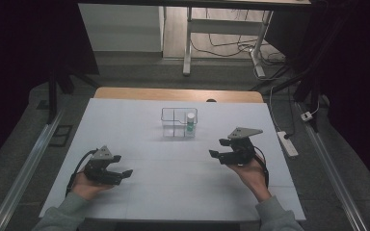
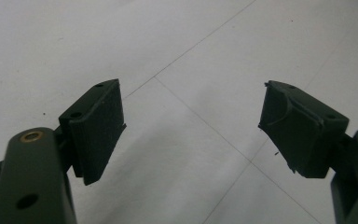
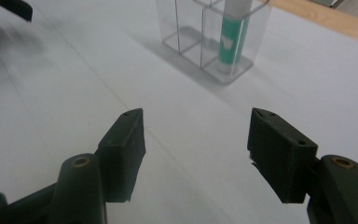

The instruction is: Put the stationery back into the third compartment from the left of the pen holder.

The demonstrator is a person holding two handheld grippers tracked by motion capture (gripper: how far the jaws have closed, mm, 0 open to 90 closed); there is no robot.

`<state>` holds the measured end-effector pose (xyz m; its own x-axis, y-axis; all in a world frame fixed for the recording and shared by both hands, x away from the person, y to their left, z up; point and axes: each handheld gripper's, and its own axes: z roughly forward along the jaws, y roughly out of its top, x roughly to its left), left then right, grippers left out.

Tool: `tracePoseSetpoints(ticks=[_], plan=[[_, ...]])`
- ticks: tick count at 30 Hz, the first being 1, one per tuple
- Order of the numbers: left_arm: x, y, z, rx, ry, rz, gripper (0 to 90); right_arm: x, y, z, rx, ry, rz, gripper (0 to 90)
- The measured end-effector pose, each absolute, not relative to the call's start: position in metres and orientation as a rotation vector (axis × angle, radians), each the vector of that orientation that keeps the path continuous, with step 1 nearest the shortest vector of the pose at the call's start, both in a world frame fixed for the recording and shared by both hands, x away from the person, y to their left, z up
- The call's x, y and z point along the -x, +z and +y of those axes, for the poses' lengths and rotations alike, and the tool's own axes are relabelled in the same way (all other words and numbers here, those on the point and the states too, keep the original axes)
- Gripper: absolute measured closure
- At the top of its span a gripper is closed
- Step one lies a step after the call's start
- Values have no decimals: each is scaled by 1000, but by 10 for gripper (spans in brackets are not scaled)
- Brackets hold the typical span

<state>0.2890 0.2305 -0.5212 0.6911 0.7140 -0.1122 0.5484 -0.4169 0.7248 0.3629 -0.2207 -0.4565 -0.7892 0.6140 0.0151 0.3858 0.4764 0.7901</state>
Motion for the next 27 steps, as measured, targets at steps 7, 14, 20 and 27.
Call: tracePoseSetpoints(ticks=[7, 14, 20, 27], plan=[[-288, -523, 230, -2129, 273, 965, 212, -345, -475, -242, -893, 1190, 2450, 350], [-287, -522, 229, -2125, 278, 962, 212, -332, -487, -262, -915, 1166, 2444, 347], [-287, -522, 227, -2127, 280, 958, 212, -326, -499, -279, -951, 1160, 2439, 341], [-287, -523, 228, -2130, 279, 959, 212, -325, -503, -287, -957, 1136, 2431, 338]])
